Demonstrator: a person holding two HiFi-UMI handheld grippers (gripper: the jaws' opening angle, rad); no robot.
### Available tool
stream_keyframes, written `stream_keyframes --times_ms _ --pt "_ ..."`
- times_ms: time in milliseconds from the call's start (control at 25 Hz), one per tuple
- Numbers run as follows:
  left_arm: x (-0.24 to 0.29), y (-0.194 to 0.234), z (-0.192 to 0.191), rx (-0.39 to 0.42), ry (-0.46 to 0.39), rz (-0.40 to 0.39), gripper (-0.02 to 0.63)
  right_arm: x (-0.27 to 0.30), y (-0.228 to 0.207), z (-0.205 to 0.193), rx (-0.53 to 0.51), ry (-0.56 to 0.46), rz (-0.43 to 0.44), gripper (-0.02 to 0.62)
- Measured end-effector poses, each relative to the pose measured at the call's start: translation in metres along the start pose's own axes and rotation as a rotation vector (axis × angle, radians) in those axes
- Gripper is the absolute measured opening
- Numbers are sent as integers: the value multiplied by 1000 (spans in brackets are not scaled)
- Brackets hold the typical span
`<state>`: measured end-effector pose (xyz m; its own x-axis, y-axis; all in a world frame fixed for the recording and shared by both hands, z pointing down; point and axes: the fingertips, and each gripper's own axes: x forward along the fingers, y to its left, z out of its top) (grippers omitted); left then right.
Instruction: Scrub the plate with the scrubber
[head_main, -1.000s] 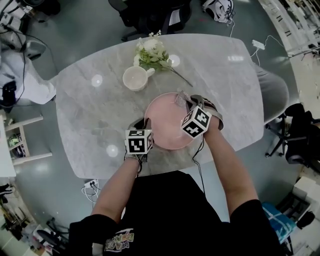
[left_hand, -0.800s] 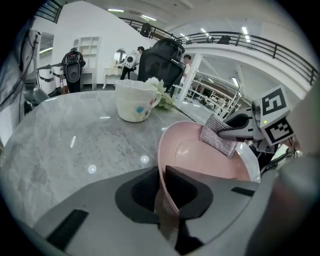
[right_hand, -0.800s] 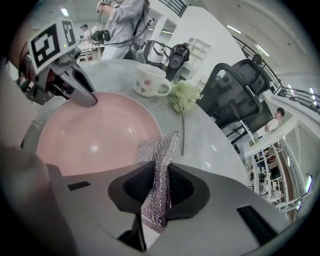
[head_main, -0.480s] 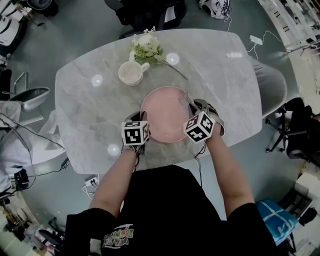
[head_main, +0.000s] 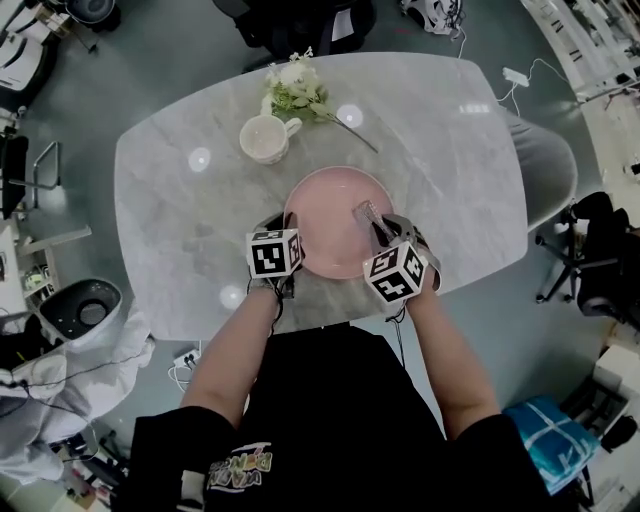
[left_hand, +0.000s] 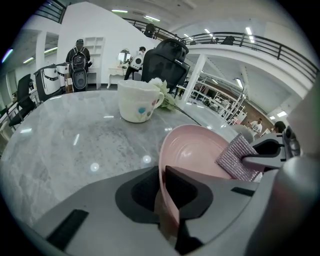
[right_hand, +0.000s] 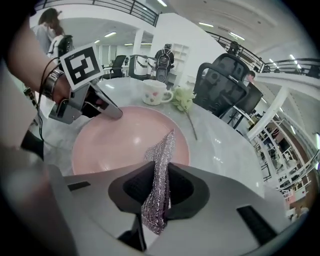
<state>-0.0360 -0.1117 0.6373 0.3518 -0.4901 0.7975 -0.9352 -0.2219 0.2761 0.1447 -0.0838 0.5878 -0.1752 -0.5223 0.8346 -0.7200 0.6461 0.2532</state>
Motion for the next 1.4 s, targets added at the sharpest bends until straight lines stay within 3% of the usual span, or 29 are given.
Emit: stream_keyframes --times_ms 480,640,840,1160,1400 --pt "-1 0 0 -22 -7 1 48 -4 70 25 55 -63 148 75" --pt "0 -1 0 -24 -11 -5 48 -3 97 42 32 -96 207 75" --pt "2 0 0 -33 -15 -13 46 4 109 50 -16 -104 213 75" --pt "-2 0 -1 -64 -9 -52 41 15 88 59 210 -104 239 77" --pt "-3 -1 -1 -64 -9 -71 40 33 85 78 248 -83 247 77"
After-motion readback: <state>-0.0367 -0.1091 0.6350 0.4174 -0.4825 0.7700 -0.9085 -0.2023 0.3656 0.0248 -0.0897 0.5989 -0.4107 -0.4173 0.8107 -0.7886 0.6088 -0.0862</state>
